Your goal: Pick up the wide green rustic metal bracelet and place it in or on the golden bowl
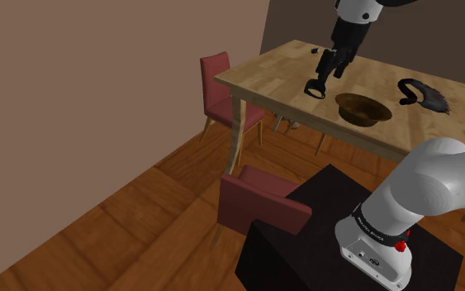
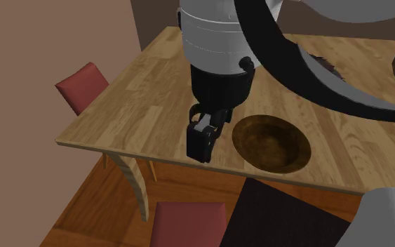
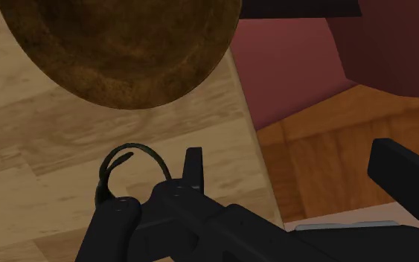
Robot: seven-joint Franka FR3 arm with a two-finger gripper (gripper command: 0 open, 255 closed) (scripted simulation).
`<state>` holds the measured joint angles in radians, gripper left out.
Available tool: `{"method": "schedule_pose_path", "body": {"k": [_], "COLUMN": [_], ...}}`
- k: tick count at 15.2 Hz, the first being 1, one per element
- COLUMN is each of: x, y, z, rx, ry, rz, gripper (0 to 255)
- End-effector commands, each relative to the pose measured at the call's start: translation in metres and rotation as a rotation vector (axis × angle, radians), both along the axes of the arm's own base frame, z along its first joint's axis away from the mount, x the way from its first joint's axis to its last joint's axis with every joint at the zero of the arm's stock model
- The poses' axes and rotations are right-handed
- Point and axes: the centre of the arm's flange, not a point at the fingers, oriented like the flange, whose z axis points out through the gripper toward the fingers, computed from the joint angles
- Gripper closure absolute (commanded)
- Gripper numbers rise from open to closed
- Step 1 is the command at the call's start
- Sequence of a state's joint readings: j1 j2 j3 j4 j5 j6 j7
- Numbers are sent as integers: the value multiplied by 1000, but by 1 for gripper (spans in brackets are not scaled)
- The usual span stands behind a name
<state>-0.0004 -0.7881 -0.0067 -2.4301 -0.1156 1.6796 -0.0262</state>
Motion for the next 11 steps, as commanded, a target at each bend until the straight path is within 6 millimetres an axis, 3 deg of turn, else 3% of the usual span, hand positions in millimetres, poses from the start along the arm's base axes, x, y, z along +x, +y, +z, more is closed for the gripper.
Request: {"method": "schedule_pose_path", "body": {"k": [1, 11], "x": [0, 90], "y": [0, -100], "z": [0, -28], "rx": [0, -42], "ry": [0, 117], "rz": [0, 12], "gripper": [0, 0]}}
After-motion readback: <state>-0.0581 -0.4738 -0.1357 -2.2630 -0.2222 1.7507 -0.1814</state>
